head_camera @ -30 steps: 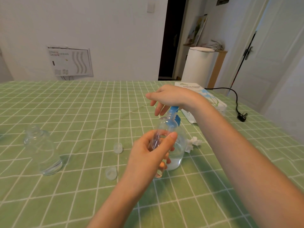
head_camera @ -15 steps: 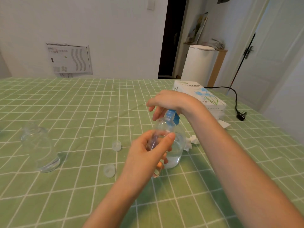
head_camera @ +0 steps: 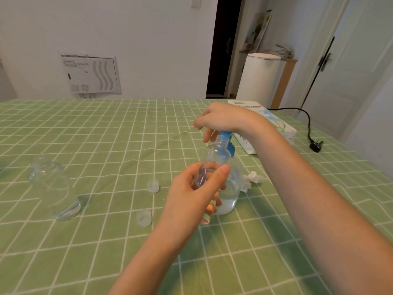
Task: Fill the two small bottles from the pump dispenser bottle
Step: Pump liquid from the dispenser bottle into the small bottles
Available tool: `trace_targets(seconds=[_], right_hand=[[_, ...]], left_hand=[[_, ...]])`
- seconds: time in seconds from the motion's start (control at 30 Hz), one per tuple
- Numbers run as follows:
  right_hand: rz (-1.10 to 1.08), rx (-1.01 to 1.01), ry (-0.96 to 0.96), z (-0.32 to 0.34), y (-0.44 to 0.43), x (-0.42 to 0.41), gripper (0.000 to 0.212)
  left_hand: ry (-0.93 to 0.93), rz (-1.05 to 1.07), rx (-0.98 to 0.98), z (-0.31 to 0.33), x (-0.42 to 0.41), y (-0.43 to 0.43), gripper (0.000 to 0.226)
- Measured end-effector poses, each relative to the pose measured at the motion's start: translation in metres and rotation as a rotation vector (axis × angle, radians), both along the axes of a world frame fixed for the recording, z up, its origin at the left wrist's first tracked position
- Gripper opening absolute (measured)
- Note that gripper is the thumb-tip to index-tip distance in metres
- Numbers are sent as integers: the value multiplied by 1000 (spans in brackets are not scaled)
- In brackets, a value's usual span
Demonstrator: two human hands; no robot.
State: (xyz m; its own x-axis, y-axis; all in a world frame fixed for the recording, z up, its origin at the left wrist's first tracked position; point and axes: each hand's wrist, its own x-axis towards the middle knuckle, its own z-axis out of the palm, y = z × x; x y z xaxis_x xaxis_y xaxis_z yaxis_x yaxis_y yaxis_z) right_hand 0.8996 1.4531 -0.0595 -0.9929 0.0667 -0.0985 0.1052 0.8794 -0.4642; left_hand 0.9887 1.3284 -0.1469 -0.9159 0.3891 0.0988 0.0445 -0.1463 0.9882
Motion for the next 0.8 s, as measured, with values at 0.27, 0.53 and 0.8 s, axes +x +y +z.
trace_targets(seconds=[0.27,0.53,0.8], right_hand=[[-11,-39,-17,-2,-2,0,19],[-36,-40,-61,-12,-1,0,19],[-27,-55,-17,-14,-1,1,31]], left_hand=[[6,4,5,0,0,0,39],[-7,3,-7,-3,0,1,42],[0,6,-14,-4,-1,0,39]])
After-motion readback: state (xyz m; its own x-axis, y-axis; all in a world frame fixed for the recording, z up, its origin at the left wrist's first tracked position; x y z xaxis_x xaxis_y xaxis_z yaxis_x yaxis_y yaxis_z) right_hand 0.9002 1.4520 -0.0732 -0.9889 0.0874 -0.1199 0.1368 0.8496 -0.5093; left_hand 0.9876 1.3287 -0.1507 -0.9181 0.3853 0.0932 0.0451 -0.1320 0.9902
